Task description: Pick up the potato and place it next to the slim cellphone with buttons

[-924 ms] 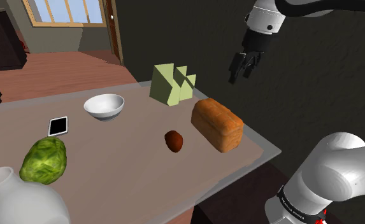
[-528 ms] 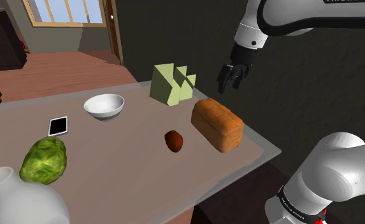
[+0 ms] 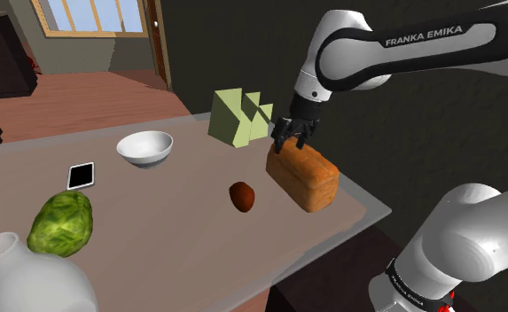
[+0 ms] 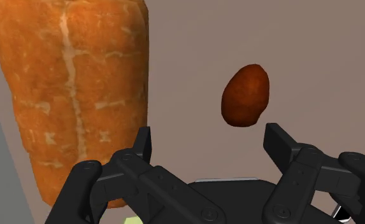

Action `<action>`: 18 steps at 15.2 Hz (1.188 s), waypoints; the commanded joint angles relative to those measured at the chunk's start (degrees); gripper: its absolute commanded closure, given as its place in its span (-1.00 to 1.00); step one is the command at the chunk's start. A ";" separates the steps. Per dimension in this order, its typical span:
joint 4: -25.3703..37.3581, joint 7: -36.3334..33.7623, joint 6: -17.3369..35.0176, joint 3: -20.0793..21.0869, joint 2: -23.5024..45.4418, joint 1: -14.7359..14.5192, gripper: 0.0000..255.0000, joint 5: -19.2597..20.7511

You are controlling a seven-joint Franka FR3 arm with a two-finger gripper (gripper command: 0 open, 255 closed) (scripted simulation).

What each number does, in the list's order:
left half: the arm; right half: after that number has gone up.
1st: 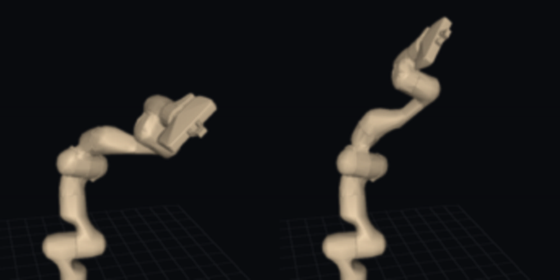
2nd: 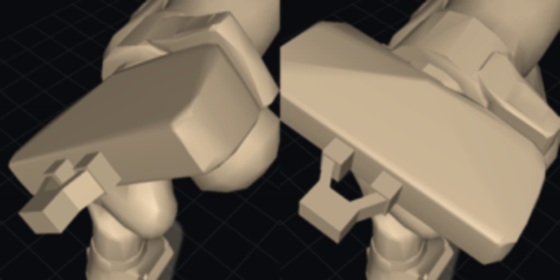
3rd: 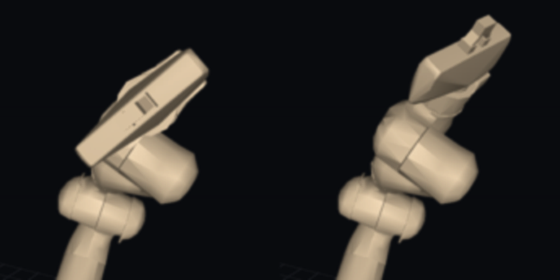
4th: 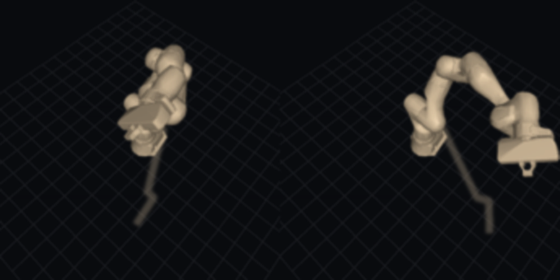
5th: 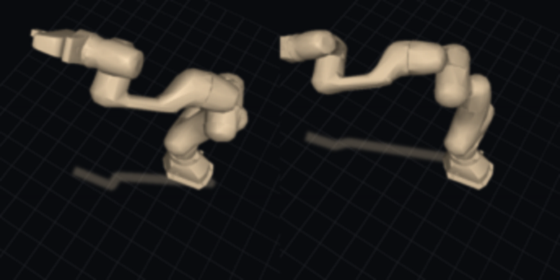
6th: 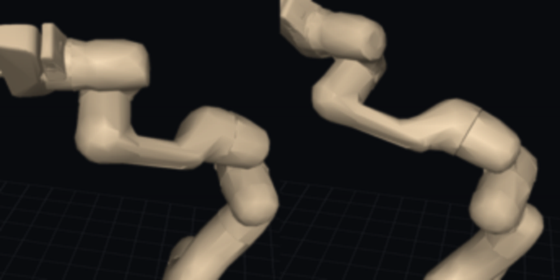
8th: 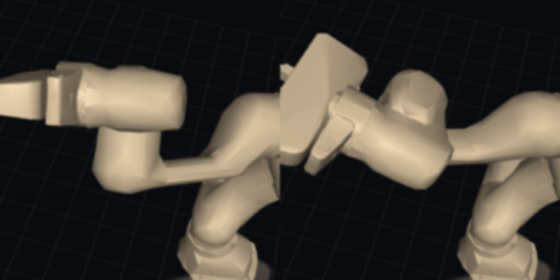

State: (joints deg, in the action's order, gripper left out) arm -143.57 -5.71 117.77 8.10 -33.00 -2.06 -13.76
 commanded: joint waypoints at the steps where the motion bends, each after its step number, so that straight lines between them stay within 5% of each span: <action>1: -0.45 -1.01 4.14 0.87 3.51 -0.66 -1.00 -2.04; 12: 2.66 -2.33 23.72 4.13 25.19 -4.76 -1.00 -13.61; 18: 2.36 -1.50 28.53 4.97 29.49 -5.57 -1.00 -14.93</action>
State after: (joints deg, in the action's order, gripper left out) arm -141.07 -7.62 145.29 13.00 -4.37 -7.52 -28.31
